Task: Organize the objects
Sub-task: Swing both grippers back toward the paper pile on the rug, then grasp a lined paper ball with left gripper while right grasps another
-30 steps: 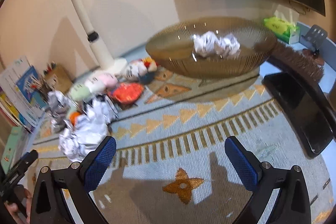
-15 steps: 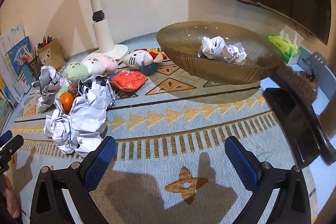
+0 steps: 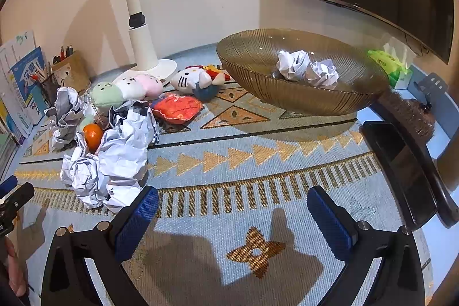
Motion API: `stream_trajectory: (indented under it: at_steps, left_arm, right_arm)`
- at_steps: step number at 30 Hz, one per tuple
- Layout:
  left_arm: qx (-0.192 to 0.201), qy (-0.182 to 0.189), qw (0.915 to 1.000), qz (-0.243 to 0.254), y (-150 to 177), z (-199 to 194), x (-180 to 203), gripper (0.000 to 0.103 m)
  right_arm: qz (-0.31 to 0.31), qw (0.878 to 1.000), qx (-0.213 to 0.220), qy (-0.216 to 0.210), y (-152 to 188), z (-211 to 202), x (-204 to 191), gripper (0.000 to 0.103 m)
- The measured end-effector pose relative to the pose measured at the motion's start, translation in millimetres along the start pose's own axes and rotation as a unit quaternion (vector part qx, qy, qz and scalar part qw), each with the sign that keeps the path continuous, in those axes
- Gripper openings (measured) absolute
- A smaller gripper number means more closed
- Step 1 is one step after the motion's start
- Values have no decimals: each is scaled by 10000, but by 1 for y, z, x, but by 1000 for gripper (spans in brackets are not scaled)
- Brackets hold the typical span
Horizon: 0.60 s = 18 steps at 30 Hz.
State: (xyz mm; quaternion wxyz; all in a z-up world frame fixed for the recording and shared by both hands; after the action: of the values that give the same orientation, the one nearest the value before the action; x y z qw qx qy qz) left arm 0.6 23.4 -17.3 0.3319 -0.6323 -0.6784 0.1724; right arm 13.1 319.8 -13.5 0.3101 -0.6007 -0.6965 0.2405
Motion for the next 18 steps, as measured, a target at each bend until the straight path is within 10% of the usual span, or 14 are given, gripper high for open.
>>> stream_trajectory:
  at_steps: [8, 10, 15, 18]
  left_arm:
    - [-718, 720, 9928, 630, -11, 40, 42, 87]
    - [-870, 889, 9905, 585, -11, 48, 48, 86]
    - [-943, 1203, 9853, 760, -10, 53, 65, 44]
    - [-797, 1296, 9844, 883, -8, 46, 69, 42]
  right_arm:
    - [179, 9914, 289, -1264, -22, -12, -37, 97]
    - [145, 9890, 165, -1466, -29, -4, -51, 72]
    - [320, 9834, -43, -1786, -32, 21, -65, 47]
    - [644, 9817, -86, -1788, -26, 28, -53, 42]
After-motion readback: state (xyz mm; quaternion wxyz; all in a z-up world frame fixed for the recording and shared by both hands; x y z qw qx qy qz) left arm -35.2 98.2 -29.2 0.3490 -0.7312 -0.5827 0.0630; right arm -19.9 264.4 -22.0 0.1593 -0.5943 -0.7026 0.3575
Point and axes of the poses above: each gripper's, at about its wrist camera, not at the fingertips, and z roughly the way its jaws point, x to its right, y to its underside, the point moved 7 cm from there along z, roughly the way its jaws point, and after that the axes turned 15 degrees about -z, right-handed, at the moved point
